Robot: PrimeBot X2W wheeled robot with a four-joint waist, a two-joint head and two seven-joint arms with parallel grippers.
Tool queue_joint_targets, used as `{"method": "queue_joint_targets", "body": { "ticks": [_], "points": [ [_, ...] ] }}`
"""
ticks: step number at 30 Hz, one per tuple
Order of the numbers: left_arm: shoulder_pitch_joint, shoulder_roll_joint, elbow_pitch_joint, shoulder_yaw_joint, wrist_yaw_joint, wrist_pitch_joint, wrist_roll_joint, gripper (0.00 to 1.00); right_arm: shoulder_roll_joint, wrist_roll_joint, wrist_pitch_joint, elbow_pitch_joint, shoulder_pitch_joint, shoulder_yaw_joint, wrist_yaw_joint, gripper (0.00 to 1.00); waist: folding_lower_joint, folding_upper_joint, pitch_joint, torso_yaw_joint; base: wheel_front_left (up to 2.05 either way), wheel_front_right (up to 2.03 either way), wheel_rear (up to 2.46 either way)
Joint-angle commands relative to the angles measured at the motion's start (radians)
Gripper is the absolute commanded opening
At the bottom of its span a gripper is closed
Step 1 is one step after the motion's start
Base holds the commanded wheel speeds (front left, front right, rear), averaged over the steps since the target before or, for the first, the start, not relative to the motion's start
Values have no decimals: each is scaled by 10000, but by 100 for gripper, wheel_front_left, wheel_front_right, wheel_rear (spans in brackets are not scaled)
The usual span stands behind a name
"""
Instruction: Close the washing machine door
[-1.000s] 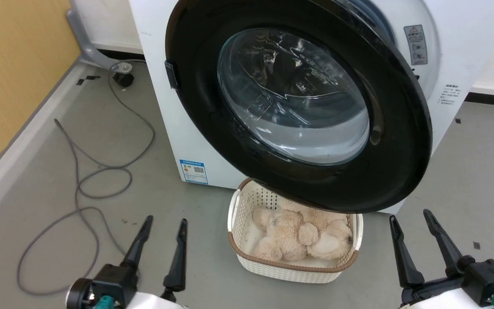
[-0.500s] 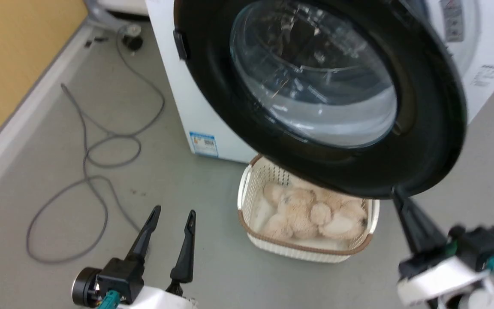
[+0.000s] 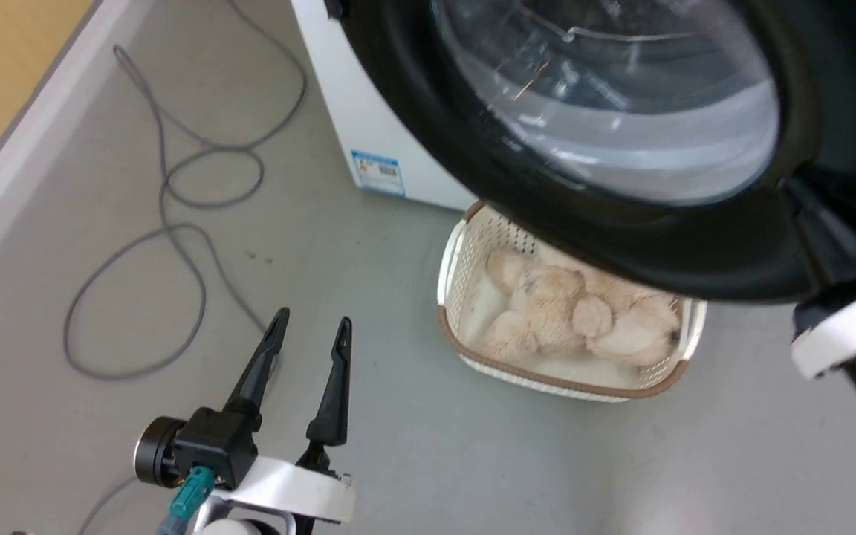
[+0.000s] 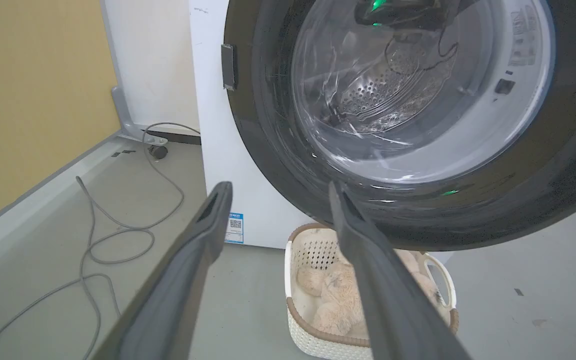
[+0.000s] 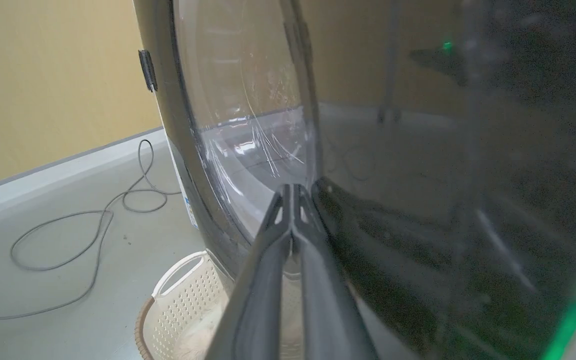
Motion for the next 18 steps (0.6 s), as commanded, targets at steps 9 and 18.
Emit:
{"method": "queue_joint_targets", "body": {
  "ticks": [9, 18],
  "points": [
    [-468, -335, -36, 196, -230, -53, 173, 100, -868, 824, 666, 1381, -2081, -523, -21, 0, -1, -1, 849, 427, 0, 0, 0],
    [-757, -476, -27, 253, -311, -53, 224, 100, -1154, 1134, 1026, 3129, -3840, -932, -21, 0, -1, -1, 1244, 625, 0, 0, 0]
  ]
}}
